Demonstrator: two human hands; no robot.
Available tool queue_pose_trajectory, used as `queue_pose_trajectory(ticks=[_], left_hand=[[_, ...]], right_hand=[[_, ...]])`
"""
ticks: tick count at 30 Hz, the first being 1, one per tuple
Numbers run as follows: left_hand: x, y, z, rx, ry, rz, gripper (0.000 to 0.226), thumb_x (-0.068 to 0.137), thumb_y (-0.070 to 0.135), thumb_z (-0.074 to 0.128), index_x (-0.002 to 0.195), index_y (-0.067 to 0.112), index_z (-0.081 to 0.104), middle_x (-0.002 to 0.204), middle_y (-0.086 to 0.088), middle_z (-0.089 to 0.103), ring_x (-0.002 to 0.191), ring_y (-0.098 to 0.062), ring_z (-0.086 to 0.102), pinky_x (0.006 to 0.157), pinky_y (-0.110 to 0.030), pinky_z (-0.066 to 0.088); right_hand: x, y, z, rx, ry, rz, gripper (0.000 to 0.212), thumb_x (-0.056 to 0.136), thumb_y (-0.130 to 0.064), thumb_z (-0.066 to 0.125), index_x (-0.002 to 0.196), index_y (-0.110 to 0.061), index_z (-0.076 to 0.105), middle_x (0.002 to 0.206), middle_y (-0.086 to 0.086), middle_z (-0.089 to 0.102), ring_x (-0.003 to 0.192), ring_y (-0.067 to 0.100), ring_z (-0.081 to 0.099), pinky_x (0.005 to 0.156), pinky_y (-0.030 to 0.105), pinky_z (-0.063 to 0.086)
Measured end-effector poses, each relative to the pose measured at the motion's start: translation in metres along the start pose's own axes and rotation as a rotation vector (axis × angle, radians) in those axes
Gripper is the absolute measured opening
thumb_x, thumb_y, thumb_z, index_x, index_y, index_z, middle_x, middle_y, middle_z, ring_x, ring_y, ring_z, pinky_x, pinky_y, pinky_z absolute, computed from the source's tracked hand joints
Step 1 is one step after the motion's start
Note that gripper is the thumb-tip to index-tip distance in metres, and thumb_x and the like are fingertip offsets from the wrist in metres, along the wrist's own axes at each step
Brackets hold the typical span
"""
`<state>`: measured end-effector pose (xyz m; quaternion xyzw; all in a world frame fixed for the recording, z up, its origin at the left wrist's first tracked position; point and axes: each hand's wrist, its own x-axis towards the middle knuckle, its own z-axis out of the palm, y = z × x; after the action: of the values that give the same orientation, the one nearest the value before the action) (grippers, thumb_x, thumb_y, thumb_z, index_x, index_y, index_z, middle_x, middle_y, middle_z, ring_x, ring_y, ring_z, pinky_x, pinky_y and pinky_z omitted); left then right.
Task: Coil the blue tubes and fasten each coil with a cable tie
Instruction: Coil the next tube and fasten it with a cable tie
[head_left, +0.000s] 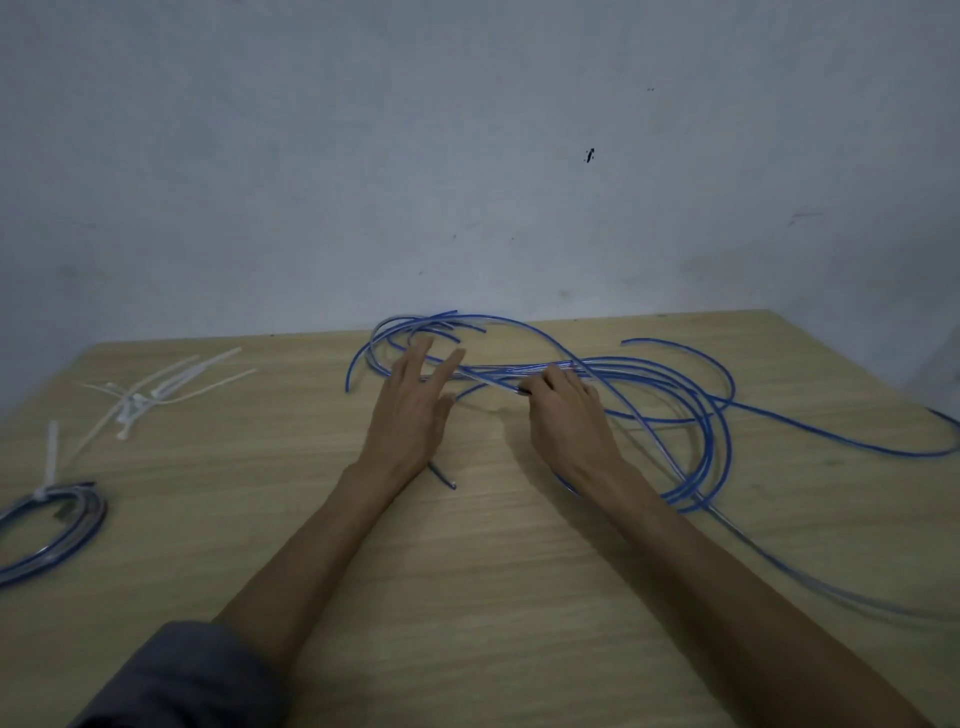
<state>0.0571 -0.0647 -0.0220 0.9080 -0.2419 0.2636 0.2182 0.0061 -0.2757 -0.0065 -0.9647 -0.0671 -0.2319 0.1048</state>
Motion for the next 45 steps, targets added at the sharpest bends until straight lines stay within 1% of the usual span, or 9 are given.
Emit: queue_pose_trajectory(ticks=[5, 13, 16, 21, 27, 31, 36, 41, 45], left_hand=[[0.004, 0.001, 0.021, -0.13, -0.06, -0.04, 0.028, 0.099, 0.015, 0.058, 0.124, 0.015, 0.07, 0.141, -0.018, 0.055, 0.13, -0.036, 0.05, 0.108, -0.043, 0.042], [0.002, -0.003, 0.018, -0.183, -0.103, -0.11, 0.031, 0.099, 0.019, 0.059, 0.128, 0.016, 0.066, 0.139, -0.008, 0.056, 0.13, -0.026, 0.049, 0.105, -0.039, 0.043], [0.002, -0.002, 0.014, -0.188, -0.114, -0.096, 0.034, 0.098, 0.019, 0.06, 0.132, 0.015, 0.063, 0.138, -0.007, 0.055, 0.13, -0.026, 0.049, 0.104, -0.037, 0.042], [0.021, 0.009, -0.01, -0.238, -0.017, 0.0, 0.045, 0.098, 0.015, 0.059, 0.143, 0.017, 0.051, 0.147, -0.007, 0.046, 0.136, -0.024, 0.045, 0.11, -0.039, 0.041], [0.082, 0.06, -0.042, -0.251, -0.036, 0.077, 0.07, 0.097, -0.008, 0.045, 0.156, 0.027, 0.031, 0.164, -0.008, 0.024, 0.147, -0.03, 0.024, 0.111, -0.04, 0.031], [0.108, 0.062, -0.051, -0.181, -0.011, 0.177, 0.031, 0.099, 0.009, 0.046, 0.123, 0.014, 0.066, 0.14, -0.011, 0.056, 0.134, -0.036, 0.043, 0.105, -0.051, 0.041], [0.117, 0.044, -0.077, 0.096, -0.116, 0.24, 0.025, 0.104, 0.017, 0.046, 0.112, 0.013, 0.07, 0.105, -0.01, 0.071, 0.1, -0.034, 0.06, 0.084, -0.044, 0.045], [0.111, 0.005, -0.099, 0.277, -0.016, 0.272, 0.02, 0.101, 0.024, 0.055, 0.103, 0.013, 0.072, 0.095, -0.008, 0.072, 0.092, -0.034, 0.062, 0.08, -0.041, 0.04], [0.099, -0.025, -0.108, 0.384, 0.022, 0.258, 0.011, 0.096, 0.015, 0.062, 0.093, 0.01, 0.071, 0.089, -0.01, 0.072, 0.088, -0.035, 0.062, 0.079, -0.041, 0.039]], right_hand=[[0.005, 0.013, -0.003, 0.052, -0.093, 0.077, 0.032, 0.098, -0.021, 0.051, 0.125, -0.014, 0.067, 0.12, 0.004, 0.066, 0.114, 0.025, 0.058, 0.094, 0.042, 0.047], [0.02, 0.046, -0.005, -0.296, -0.188, 0.436, 0.031, 0.098, -0.008, 0.047, 0.127, -0.008, 0.056, 0.132, 0.015, 0.056, 0.127, 0.035, 0.048, 0.108, 0.057, 0.036], [0.021, 0.046, -0.005, -0.282, -0.105, 0.38, 0.026, 0.095, 0.001, 0.047, 0.116, -0.006, 0.06, 0.121, 0.014, 0.062, 0.117, 0.034, 0.055, 0.103, 0.054, 0.042], [0.018, 0.028, -0.022, -0.061, 0.152, 0.212, 0.028, 0.097, 0.001, 0.047, 0.121, -0.005, 0.06, 0.111, 0.012, 0.059, 0.071, 0.029, 0.058, 0.056, 0.036, 0.04], [0.024, -0.01, -0.067, 0.244, 0.378, -0.064, 0.023, 0.101, -0.012, 0.05, 0.12, -0.008, 0.063, 0.103, 0.004, 0.061, 0.071, 0.022, 0.057, 0.063, 0.037, 0.048], [0.024, -0.024, -0.089, 0.406, 0.436, -0.114, 0.019, 0.098, -0.01, 0.056, 0.113, -0.009, 0.066, 0.094, -0.004, 0.06, 0.064, 0.01, 0.049, 0.065, 0.025, 0.043], [0.017, -0.019, -0.09, 0.67, 0.299, 0.039, 0.021, 0.098, -0.013, 0.063, 0.117, -0.012, 0.071, 0.079, -0.012, 0.066, 0.058, 0.007, 0.066, 0.064, 0.027, 0.055], [0.01, -0.012, -0.088, 0.564, 0.404, 0.004, 0.022, 0.095, -0.009, 0.065, 0.115, -0.011, 0.075, 0.099, -0.002, 0.076, 0.067, 0.012, 0.072, 0.071, 0.04, 0.06], [0.004, -0.017, -0.087, 0.388, 0.522, -0.09, 0.022, 0.095, -0.005, 0.063, 0.113, -0.008, 0.075, 0.089, 0.006, 0.075, 0.069, 0.023, 0.07, 0.065, 0.042, 0.057]])
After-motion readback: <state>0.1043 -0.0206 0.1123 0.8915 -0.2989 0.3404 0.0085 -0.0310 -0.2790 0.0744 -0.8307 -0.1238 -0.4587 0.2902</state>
